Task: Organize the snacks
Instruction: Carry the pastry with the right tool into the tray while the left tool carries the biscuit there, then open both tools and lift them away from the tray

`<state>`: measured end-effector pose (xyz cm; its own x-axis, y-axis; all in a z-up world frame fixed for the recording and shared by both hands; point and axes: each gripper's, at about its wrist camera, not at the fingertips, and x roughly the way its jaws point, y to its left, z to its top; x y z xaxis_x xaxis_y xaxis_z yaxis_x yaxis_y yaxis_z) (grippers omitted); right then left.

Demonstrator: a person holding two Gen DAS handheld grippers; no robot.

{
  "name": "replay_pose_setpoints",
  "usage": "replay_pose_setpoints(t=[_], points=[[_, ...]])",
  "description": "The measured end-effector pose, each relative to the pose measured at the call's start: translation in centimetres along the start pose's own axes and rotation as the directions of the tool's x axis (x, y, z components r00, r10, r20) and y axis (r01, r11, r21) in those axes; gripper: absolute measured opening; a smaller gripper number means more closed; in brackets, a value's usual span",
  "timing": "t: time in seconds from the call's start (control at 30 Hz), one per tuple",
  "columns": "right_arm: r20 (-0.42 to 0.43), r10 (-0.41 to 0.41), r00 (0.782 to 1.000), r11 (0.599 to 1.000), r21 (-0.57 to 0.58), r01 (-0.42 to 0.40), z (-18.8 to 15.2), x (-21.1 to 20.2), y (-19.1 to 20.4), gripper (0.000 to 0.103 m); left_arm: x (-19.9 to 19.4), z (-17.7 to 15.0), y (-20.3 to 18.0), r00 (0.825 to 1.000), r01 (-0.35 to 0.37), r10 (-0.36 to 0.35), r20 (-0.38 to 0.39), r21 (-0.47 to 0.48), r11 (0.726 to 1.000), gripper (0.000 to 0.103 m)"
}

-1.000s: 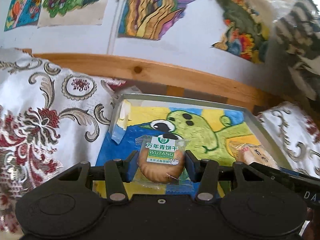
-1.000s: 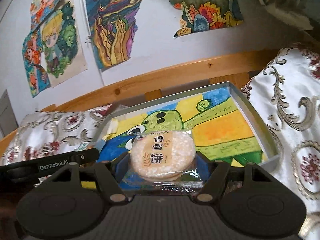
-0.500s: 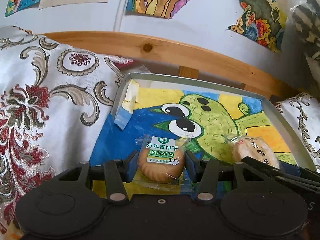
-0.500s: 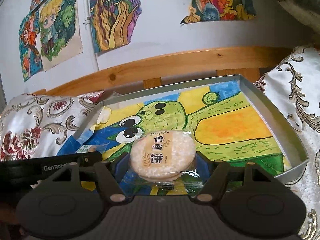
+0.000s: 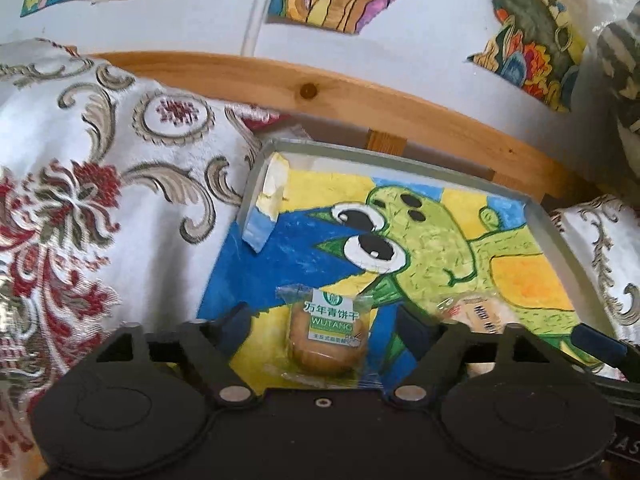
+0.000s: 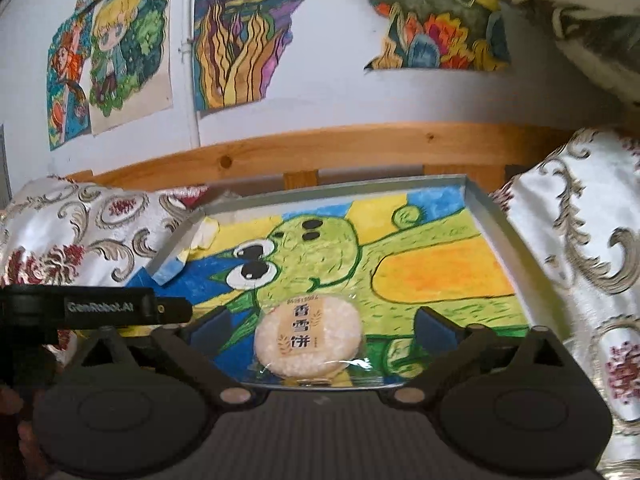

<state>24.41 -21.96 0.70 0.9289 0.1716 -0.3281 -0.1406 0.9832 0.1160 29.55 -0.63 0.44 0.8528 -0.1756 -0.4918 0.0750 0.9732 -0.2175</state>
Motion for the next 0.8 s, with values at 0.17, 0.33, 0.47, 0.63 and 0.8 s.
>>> replay_pose_setpoints(t=[0.17, 0.33, 0.47, 0.63, 0.8], points=[[0.026, -0.005, 1.0, 1.0, -0.013, 0.005, 1.0, -2.7, -0.3, 0.103, -3.2, 0.8, 0.1, 0.999, 0.024, -0.024, 0.038, -0.007, 1.0, 0.096], [0.066, -0.007, 0.998, 0.999, -0.033, 0.009, 2.1, -6.1, -0.5, 0.103, -6.7, 1.0, 0.0, 0.997, 0.03, -0.03, 0.075, 0.001, 1.0, 0.102], [0.089, -0.001, 0.996, 0.999, -0.052, 0.005, 2.5, -9.0, -0.5, 0.103, -9.6, 0.7, -0.2, 0.995, 0.027, -0.028, 0.094, 0.008, 1.0, 0.102], [0.103, 0.008, 0.995, 0.997, -0.083, 0.0, 2.3, -12.6, -0.1, 0.103, -13.1, -0.2, -0.2, 0.992, 0.033, -0.034, 0.119, 0.014, 0.999, 0.102], [0.103, 0.025, 0.994, 0.994, -0.105, -0.014, 1.4, -15.4, 0.5, 0.103, -15.9, -1.4, -0.3, 0.991, 0.044, -0.047, 0.126, 0.025, 0.999, 0.102]])
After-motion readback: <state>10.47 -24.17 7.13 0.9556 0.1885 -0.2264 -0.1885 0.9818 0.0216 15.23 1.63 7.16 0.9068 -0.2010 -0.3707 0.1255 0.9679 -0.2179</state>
